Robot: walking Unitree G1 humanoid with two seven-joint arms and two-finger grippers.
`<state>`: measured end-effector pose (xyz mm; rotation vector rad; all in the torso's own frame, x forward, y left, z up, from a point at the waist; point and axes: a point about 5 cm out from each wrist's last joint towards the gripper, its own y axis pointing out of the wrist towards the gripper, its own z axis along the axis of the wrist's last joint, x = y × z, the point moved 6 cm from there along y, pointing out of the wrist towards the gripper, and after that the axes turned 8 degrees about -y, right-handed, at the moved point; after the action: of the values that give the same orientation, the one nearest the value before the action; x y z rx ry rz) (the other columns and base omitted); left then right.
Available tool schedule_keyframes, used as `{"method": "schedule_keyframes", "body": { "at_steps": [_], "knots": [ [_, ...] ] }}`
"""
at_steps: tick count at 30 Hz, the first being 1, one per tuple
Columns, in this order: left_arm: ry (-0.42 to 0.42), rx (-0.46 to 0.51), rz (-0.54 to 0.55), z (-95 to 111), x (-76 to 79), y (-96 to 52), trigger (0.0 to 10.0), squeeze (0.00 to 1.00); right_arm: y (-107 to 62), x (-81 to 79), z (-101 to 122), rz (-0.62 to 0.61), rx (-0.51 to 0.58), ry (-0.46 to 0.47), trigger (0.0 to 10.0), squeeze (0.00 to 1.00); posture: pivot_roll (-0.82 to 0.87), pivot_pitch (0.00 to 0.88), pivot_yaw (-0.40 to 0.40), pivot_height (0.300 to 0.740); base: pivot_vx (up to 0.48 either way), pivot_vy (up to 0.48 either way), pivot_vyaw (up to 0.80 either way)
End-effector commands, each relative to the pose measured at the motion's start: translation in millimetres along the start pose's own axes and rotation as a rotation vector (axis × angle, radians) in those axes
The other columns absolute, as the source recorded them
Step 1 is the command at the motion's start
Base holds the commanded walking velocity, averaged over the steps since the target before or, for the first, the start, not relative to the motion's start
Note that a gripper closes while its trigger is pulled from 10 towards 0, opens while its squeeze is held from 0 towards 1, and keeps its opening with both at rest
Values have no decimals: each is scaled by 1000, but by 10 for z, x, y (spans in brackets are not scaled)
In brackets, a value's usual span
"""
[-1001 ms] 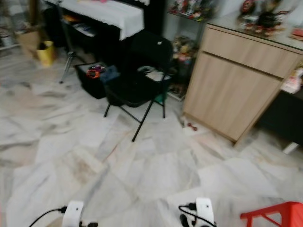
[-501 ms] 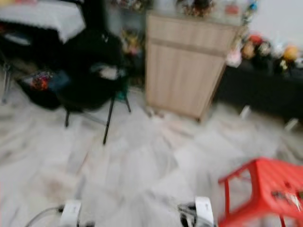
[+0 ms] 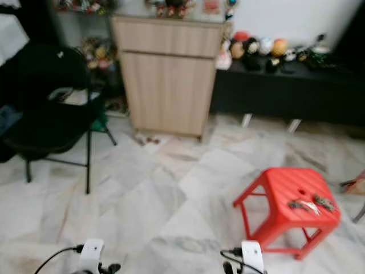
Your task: Hang keys on a hook
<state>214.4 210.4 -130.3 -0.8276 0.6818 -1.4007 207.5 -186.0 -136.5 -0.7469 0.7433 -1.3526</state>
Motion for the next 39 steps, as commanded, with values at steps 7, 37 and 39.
{"method": "schedule_keyframes", "body": {
  "at_steps": [7,37,39],
  "knots": [
    [8,-23,2,-58,7,-2,10000,0,-20,89,-46,-39,-6,21,10000,0,45,0,-49,740,0,0,-338],
    [47,-28,-29,-91,71,-2,10000,0,-31,91,-60,-36,9,8,10000,0,48,0,-44,740,0,-356,0],
    [47,-26,-29,-83,70,-1,10000,0,-31,91,-60,-35,8,7,10000,0,49,0,-44,740,0,-420,0]
  ]
}}
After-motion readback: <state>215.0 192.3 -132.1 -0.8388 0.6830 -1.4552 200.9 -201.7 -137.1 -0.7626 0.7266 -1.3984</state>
